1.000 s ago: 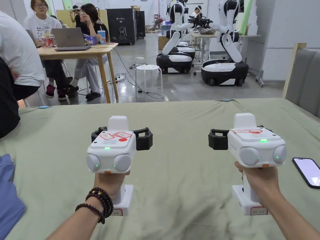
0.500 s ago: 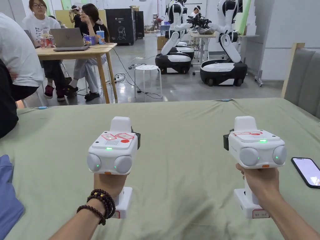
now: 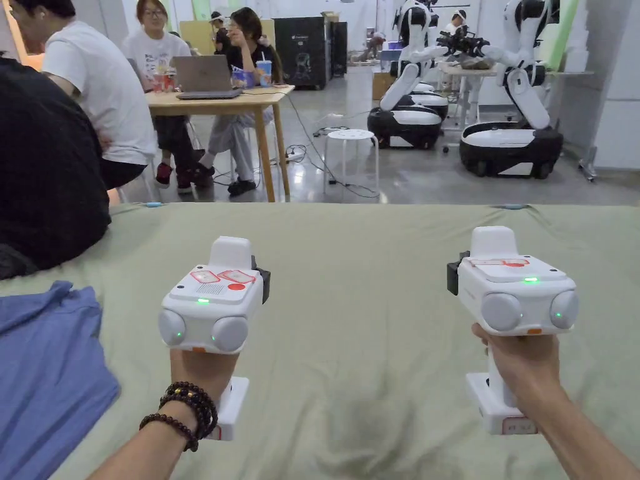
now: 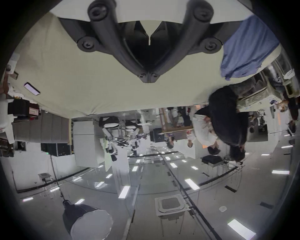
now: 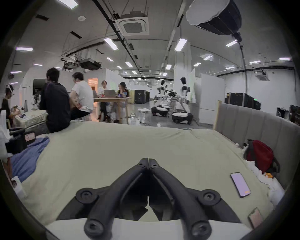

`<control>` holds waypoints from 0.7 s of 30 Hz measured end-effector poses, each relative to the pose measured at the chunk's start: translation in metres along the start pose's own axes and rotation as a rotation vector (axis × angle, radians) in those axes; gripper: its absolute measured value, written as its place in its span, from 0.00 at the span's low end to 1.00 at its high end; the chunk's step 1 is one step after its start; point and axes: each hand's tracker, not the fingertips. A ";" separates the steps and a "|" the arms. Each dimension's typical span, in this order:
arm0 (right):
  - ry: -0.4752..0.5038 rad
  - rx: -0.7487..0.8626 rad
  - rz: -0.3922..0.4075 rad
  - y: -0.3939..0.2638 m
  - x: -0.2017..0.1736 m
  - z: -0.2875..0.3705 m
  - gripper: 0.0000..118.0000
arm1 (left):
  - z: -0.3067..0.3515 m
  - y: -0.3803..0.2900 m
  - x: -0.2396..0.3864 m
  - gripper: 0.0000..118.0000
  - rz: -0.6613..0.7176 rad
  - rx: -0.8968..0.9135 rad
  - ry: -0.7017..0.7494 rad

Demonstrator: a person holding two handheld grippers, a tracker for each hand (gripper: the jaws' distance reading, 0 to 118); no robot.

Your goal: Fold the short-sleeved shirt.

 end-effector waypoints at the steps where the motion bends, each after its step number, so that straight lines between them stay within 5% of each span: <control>1: 0.036 0.005 0.010 0.001 -0.014 -0.002 0.00 | 0.004 -0.002 -0.014 0.00 0.019 -0.007 0.028; 10: 0.291 0.030 0.079 0.004 -0.159 -0.007 0.00 | 0.059 -0.019 -0.148 0.00 0.125 -0.055 0.265; 21: 0.352 0.034 0.111 0.005 -0.209 -0.007 0.00 | 0.073 -0.026 -0.182 0.00 0.132 -0.077 0.329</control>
